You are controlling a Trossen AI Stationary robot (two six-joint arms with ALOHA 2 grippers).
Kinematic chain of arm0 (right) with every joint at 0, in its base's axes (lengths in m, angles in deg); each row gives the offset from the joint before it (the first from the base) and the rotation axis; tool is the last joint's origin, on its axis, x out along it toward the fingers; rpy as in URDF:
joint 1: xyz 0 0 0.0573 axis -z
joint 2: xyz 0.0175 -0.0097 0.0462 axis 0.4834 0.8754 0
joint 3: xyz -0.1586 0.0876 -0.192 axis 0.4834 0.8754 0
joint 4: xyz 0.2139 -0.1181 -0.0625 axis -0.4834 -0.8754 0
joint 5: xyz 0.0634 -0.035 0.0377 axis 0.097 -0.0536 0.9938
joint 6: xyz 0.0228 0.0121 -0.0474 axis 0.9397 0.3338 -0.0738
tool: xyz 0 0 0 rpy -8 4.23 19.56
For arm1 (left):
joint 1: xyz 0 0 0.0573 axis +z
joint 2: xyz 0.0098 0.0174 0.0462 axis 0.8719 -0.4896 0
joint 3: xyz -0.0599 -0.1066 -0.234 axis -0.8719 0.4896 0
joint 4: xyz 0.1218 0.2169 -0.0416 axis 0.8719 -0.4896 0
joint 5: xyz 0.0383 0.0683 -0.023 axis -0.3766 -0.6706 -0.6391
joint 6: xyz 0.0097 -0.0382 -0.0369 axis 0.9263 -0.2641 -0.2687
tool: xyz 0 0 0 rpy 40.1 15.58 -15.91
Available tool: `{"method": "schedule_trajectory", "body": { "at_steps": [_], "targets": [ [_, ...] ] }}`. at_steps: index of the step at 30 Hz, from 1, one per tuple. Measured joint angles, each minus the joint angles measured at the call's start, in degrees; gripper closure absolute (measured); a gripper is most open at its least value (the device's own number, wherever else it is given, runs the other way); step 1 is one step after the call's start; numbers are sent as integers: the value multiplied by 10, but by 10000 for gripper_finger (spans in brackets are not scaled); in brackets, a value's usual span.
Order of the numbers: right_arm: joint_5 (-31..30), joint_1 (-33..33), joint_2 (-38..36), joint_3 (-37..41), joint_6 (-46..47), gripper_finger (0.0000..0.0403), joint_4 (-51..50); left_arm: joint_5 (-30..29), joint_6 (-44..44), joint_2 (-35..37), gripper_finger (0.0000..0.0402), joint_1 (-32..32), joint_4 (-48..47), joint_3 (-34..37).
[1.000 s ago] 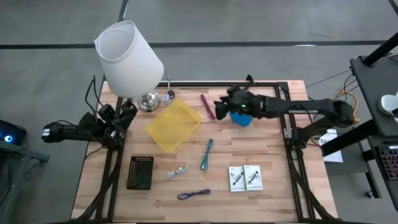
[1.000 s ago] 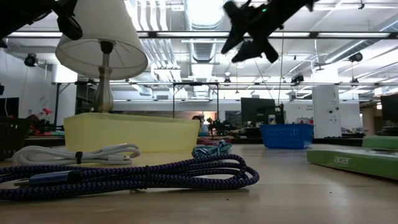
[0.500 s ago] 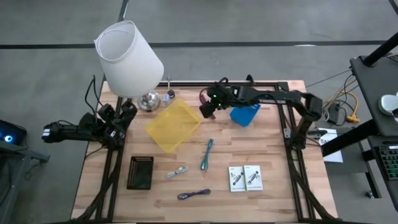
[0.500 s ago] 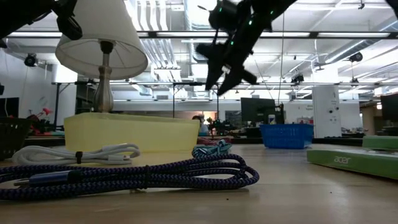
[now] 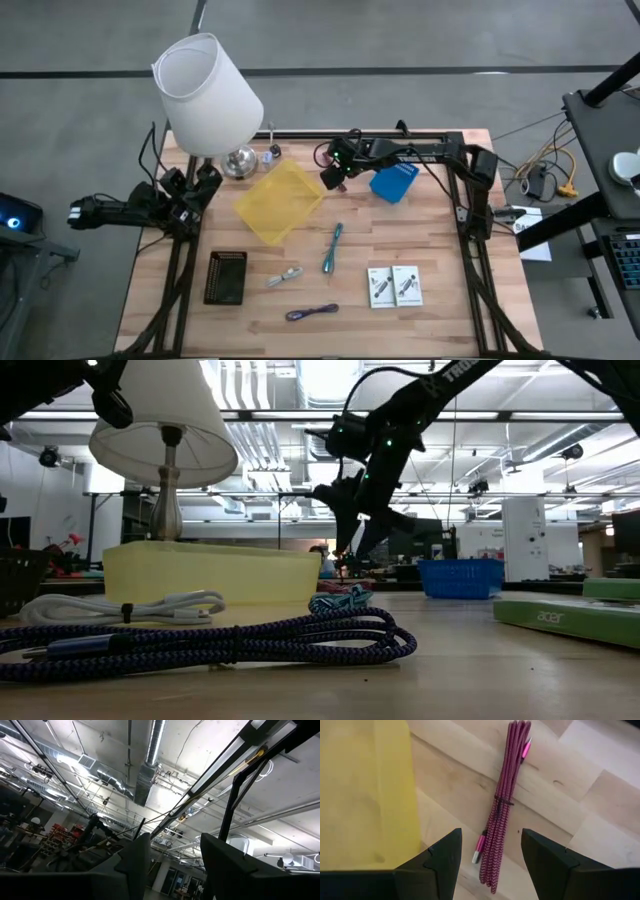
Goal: Pick and place items into bin
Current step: Put the pink charger cable into the yellow bin
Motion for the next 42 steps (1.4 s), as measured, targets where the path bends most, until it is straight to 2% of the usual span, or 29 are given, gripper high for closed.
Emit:
{"method": "schedule_trajectory", "body": {
  "at_steps": [10, 20, 35, 42],
  "targets": [
    [37, 0, 49, 1, -2, 211, 0, -1, 0, -1, 242, 0, 0, 0],
    [38, 0, 51, 5, -14, 217, 0, -4, 0, 0, 242, 0, 0, 1],
    [38, 0, 51, 18, -19, 279, -1, -4, 0, 0, 242, 0, 0, 1],
    [38, 0, 53, 23, -19, 330, -5, -4, 0, 0, 242, 0, 0, 1]
  ]
}}
